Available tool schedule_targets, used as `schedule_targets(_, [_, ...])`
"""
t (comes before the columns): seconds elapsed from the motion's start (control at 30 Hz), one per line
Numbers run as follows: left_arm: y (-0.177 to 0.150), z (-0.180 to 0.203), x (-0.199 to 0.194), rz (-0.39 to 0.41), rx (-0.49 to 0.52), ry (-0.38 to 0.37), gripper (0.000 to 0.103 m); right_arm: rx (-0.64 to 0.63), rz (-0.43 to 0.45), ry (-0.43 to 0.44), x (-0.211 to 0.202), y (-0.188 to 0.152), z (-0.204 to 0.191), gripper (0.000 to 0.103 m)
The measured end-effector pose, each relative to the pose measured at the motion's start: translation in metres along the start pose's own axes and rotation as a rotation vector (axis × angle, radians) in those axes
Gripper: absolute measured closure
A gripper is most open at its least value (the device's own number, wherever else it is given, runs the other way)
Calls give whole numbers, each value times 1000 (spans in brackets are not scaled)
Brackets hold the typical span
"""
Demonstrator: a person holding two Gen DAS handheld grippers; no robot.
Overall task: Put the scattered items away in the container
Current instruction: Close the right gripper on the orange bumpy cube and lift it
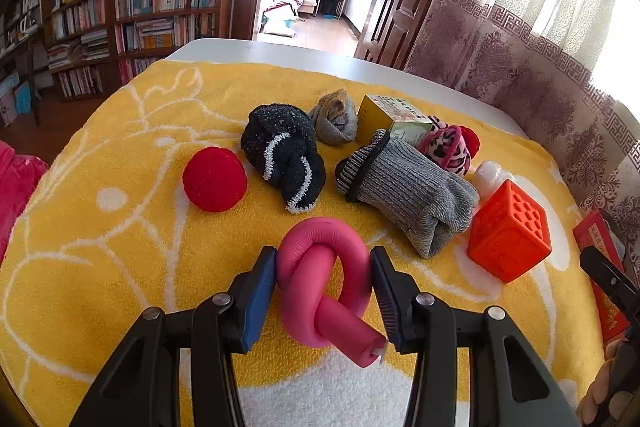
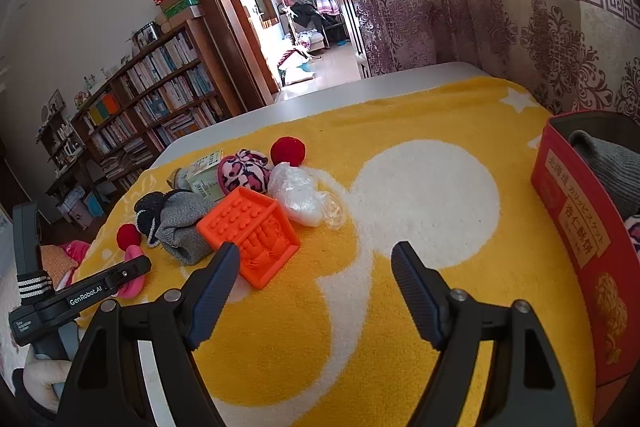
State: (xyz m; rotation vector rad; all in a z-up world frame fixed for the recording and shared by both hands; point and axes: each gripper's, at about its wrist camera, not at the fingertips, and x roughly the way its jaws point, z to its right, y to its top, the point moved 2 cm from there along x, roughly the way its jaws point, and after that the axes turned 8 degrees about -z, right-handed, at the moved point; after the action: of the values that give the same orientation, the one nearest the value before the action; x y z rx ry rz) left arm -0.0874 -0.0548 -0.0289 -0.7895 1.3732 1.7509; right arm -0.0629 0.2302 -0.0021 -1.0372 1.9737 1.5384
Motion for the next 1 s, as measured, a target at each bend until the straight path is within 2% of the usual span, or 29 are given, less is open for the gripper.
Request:
schedule_targets(0.4, [0, 4, -25, 67, -26, -80, 54, -23, -18, 42, 4, -1, -7, 22])
schedule_targets(0.6, [-1, 8, -25, 60, -25, -98, 54, -41, -91, 85, 17, 3, -16, 22])
schedule_targets(0.8, [-3, 11, -27, 58, -18, -117, 54, -163, -152, 42, 40, 16, -35, 21])
schedule_targets(1.0, [-4, 14, -26, 52, -8, -126, 54, -237, -183, 63, 62, 28, -49, 21])
